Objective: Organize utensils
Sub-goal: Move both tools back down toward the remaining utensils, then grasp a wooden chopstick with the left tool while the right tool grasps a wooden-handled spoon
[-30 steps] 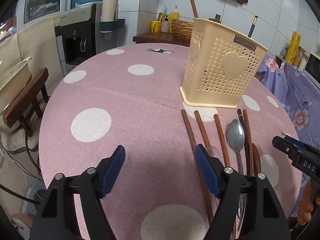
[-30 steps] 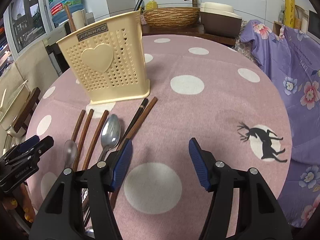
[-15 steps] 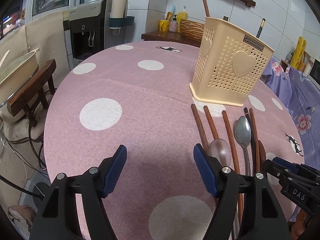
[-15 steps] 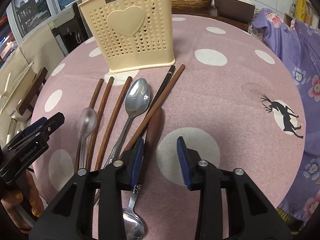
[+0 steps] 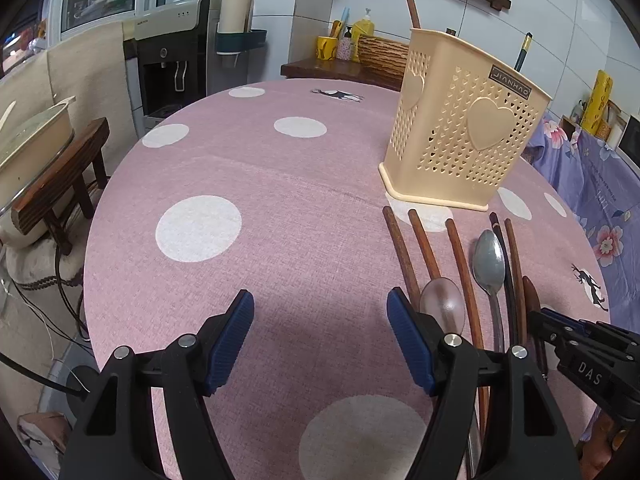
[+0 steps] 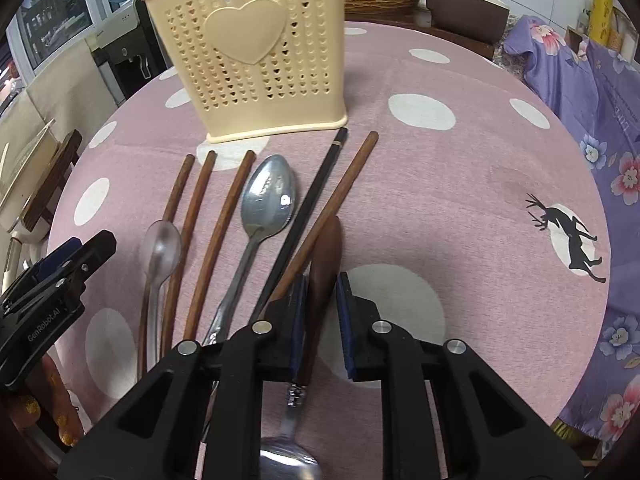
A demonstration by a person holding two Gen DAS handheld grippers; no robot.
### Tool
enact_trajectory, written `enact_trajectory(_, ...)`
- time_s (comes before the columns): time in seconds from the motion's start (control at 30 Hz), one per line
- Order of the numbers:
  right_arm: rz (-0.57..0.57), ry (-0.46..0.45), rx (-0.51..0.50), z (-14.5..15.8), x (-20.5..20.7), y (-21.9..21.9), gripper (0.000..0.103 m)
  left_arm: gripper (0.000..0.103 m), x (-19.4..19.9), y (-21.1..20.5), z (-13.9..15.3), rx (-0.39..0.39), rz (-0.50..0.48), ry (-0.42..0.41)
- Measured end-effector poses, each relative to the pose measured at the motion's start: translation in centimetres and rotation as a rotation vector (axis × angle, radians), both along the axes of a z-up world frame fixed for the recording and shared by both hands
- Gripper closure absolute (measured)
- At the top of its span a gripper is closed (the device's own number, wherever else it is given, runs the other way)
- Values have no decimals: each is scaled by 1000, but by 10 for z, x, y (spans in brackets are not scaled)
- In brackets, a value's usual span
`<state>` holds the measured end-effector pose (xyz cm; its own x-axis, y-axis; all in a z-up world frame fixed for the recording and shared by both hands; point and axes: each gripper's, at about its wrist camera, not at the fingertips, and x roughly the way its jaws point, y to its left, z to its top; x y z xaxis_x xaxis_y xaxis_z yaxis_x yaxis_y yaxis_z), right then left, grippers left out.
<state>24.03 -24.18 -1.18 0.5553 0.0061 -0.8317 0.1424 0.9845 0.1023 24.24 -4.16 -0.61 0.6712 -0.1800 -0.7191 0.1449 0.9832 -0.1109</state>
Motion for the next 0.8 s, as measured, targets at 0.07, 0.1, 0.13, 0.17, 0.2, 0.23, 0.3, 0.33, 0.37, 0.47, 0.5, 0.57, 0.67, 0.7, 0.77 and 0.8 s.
enact_trajectory(0.07,-11,-1,-2,0,-1,-6,89,38,3,-1,0,-2,-3,6)
enact_trajectory(0.1,-14,-3,3,0,-1,-9,89,39,6,-2,1,-3,-8,9)
enact_trajectory(0.13,-16,-4,5,-1,-1,-12,89,41,8,-3,1,-4,-15,13)
enact_trajectory(0.17,-23,-6,2,-1,-1,-15,89,44,11,-5,2,-5,-24,18)
enact_trajectory(0.2,-29,-7,2,-2,-1,-17,89,45,14,-8,3,-6,-35,25)
enact_trajectory(0.23,-33,-8,4,-2,-1,-20,89,47,16,-11,3,-8,-46,32)
enact_trajectory(0.3,-43,-9,9,-2,-1,-24,89,51,25,-17,3,-13,-70,52)
enact_trajectory(0.33,-45,-11,11,-2,-2,-26,89,53,28,-19,3,-13,-78,59)
enact_trajectory(0.37,-45,-13,13,-2,-2,-27,89,56,33,-23,3,-12,-88,69)
enact_trajectory(0.47,-43,-17,9,-3,-2,-27,89,63,44,-33,1,-15,-126,102)
enact_trajectory(0.5,-43,-18,7,-3,-2,-26,89,65,47,-37,1,-17,-139,114)
enact_trajectory(0.57,-43,-19,7,-3,-2,-27,89,70,51,-45,-1,-5,-156,129)
enact_trajectory(0.67,-42,-20,11,-3,-3,-28,89,75,55,-54,-6,34,-162,142)
enact_trajectory(0.7,-42,-20,10,-3,-3,-28,89,76,55,-55,-7,41,-160,136)
enact_trajectory(0.77,-43,-19,7,-3,-3,-26,89,78,57,-58,-7,63,-161,136)
enact_trajectory(0.8,-44,-19,7,-3,-3,-26,89,80,57,-59,-8,73,-159,134)
